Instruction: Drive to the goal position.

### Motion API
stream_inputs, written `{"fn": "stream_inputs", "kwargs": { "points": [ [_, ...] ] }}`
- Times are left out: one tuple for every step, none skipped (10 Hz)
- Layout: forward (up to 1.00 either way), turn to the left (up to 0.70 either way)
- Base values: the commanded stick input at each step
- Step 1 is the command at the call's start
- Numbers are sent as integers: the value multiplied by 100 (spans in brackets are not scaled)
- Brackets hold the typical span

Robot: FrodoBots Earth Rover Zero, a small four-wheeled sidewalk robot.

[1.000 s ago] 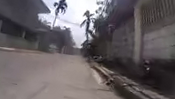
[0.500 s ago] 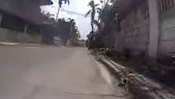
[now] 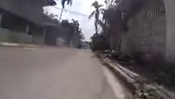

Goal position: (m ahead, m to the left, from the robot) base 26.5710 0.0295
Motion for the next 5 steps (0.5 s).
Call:
{"fn": "stream_inputs", "kwargs": {
  "points": [
    [100, 0],
    [100, 0],
    [100, 0],
    [100, 0],
    [100, 0]
  ]
}}
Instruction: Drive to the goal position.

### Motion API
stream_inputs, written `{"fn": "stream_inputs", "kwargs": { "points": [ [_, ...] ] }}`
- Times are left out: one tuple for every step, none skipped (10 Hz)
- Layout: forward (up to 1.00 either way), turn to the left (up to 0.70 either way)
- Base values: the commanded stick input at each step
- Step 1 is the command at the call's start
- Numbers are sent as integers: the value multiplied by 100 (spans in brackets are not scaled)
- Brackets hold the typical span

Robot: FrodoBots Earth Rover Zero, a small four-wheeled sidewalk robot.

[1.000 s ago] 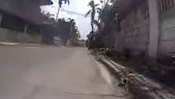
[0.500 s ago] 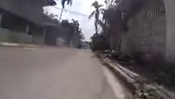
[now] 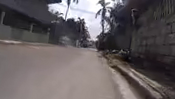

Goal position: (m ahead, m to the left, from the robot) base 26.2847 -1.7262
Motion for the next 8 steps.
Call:
{"fn": "stream_inputs", "kwargs": {
  "points": [
    [100, 0],
    [100, 0],
    [100, 0],
    [100, 0],
    [100, 0],
    [100, 0],
    [100, 0],
    [100, -9]
  ]
}}
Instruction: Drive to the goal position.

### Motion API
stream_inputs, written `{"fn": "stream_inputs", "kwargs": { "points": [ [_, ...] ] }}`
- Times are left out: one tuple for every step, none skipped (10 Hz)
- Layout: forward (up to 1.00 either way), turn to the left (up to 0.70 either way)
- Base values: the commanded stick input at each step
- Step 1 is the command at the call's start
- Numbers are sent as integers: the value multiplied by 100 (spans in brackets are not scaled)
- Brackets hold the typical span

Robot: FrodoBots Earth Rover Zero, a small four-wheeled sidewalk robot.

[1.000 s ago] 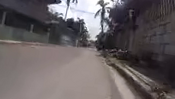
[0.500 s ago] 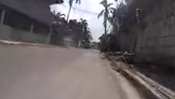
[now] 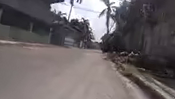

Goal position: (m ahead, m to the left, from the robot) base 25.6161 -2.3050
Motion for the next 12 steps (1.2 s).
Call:
{"fn": "stream_inputs", "kwargs": {
  "points": [
    [100, -37],
    [100, -40],
    [100, -40],
    [100, -40],
    [100, -22],
    [100, 0],
    [100, 0],
    [100, 0],
    [100, 0],
    [100, 0],
    [100, 0],
    [100, 0]
  ]
}}
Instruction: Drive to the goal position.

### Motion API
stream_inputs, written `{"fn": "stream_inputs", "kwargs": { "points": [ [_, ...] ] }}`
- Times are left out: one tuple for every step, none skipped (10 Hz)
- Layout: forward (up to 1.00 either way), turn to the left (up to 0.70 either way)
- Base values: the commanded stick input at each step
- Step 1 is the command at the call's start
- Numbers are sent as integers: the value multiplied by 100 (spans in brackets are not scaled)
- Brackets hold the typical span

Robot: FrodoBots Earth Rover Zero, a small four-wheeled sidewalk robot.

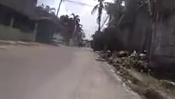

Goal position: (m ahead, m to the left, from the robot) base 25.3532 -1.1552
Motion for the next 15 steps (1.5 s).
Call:
{"fn": "stream_inputs", "kwargs": {
  "points": [
    [100, 0],
    [100, 0],
    [100, -17],
    [100, -39],
    [100, -40],
    [100, -40],
    [100, -40],
    [100, -30],
    [100, 0],
    [100, 0],
    [100, 0],
    [100, 0],
    [100, 0],
    [100, 0],
    [100, 0]
  ]
}}
